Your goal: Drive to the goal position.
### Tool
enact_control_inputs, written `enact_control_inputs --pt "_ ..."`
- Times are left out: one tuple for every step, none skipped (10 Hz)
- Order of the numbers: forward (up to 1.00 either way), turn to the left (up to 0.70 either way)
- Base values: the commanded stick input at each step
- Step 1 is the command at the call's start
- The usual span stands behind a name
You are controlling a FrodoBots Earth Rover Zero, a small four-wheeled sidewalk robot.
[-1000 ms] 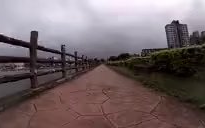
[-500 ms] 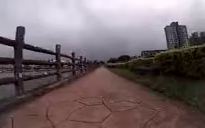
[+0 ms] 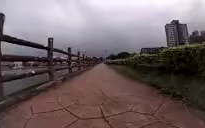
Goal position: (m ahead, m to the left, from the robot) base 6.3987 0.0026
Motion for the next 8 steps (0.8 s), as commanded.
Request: enact_control_inputs --pt "1.0 0.0" --pt "1.0 0.0" --pt "1.0 0.0" --pt "1.0 0.0" --pt "1.0 0.0" --pt "1.0 0.0" --pt "1.0 0.0" --pt "1.0 0.0"
